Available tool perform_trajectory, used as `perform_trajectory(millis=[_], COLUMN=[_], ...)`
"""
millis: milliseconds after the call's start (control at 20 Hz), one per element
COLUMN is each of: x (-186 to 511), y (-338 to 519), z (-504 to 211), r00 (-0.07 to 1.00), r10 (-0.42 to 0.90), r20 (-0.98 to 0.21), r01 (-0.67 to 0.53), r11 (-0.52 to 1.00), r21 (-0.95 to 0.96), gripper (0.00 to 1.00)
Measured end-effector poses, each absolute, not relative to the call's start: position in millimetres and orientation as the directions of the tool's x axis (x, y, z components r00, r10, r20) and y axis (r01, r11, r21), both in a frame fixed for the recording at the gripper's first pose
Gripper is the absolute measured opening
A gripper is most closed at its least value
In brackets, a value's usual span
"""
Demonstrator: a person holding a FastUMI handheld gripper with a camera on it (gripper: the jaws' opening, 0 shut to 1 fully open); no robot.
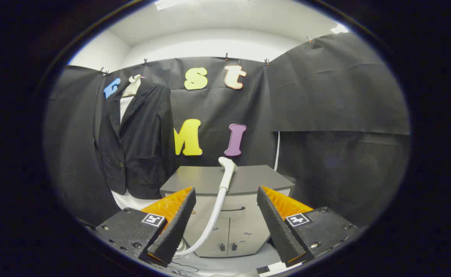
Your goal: Iron the clothes twice with a garment steamer, once on the left side and once on the right side.
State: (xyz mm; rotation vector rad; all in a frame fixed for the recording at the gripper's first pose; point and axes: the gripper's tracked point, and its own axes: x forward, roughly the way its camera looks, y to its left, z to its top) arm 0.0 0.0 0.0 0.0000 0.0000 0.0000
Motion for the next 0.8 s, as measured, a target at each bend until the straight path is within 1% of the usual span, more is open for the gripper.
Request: perform_trajectory(millis=[800], x=[16], y=[-8], z=[12], r00=[1.0], r10=[-0.023], r20=[0.001], r01=[0.023], r11=[1.0], r21=[0.016], gripper=[0.99])
